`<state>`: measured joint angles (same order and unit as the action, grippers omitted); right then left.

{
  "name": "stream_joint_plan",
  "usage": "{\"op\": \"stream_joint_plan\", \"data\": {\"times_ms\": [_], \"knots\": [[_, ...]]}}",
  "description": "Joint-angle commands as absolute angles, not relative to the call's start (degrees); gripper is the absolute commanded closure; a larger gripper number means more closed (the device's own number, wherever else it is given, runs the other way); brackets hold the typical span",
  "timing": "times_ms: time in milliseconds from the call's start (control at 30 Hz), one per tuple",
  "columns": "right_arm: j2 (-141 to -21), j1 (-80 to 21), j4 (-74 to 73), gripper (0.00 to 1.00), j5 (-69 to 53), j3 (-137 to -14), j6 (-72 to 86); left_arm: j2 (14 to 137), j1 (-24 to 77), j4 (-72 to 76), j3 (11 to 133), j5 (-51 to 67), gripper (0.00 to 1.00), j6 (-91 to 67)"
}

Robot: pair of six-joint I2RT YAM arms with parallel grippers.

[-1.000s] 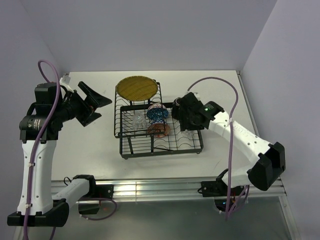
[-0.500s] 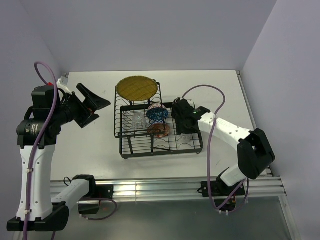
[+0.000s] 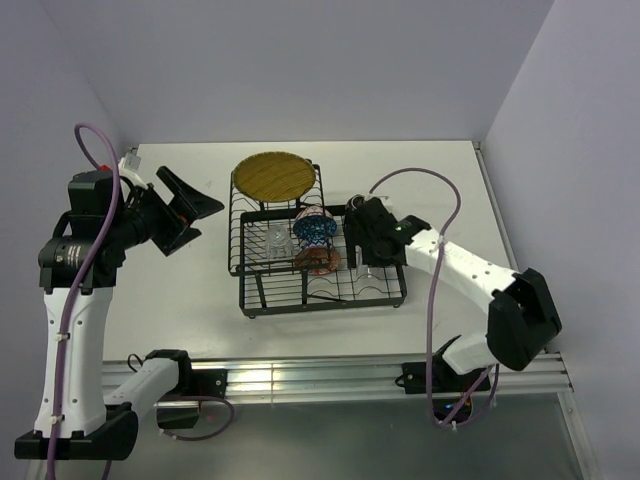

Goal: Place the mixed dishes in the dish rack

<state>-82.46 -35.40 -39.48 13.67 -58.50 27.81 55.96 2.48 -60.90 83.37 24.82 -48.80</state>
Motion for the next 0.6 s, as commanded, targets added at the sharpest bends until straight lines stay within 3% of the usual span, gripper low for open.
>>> {"op": "stream_joint_plan", "data": {"times_ms": [0, 267, 567], "knots": [[-77.1, -35.2, -41.4, 0.0, 14.2, -61.6, 27.8, 55.5, 2.4, -55.9, 82.3, 27.7, 0.01, -49.4], [-65.0, -35.1, -44.4, 0.0, 9.3, -63.9, 27.3, 51.2, 2.4, -42.3, 75.9, 36.0, 0.01, -55.7], [-77.7, -34.5, -42.2, 0.0, 10.0, -65.4, 23.3, 50.7, 2.4, -43.9, 75.3, 36.1, 0.01, -55.8]]}}
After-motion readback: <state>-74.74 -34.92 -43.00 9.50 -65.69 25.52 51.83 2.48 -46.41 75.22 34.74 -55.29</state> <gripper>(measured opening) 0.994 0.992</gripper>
